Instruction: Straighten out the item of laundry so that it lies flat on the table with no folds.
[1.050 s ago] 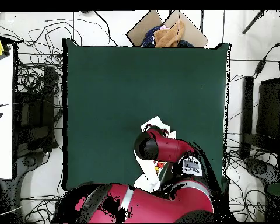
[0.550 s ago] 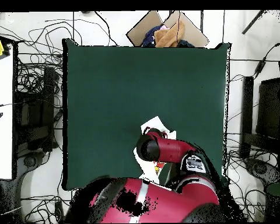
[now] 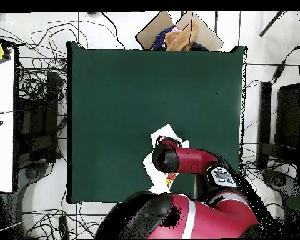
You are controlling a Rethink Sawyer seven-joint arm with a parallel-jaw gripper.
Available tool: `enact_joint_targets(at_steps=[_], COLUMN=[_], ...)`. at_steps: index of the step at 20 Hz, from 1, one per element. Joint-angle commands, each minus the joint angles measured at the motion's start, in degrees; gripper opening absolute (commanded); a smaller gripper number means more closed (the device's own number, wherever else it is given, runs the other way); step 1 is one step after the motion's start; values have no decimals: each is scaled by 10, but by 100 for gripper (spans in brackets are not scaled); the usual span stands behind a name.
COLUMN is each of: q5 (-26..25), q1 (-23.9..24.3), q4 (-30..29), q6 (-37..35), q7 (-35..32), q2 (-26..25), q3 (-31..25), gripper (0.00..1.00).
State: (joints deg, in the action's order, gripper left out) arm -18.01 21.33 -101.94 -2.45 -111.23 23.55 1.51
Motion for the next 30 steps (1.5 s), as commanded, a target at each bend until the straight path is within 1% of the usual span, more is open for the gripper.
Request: enact_joint_targets(at_steps=[1,4,7,11,13,16,19,22,27,30], q5=[-10,5,19,32,37,47,50,50,51,50], q1=[-10,-40,-60,-65,-72,-84,-89,-100,-100,-98], q4=[25,6,-4,-14,-13,-5,0,8,5,5], q6=[-25,-26,-45,-66,-65,-83,-85,-79,-103,-99], q7=[-20,-47,-58,-65,-70,-70,-69,-70,-60,-63], q2=[-79,-36,0,30,34,40,34,25,40,28], q3=[-125,-100,-85,-90,-87,-76,-70,-51,-44,-46], gripper=[100,100,100,100,100,100,100,100,100,100])
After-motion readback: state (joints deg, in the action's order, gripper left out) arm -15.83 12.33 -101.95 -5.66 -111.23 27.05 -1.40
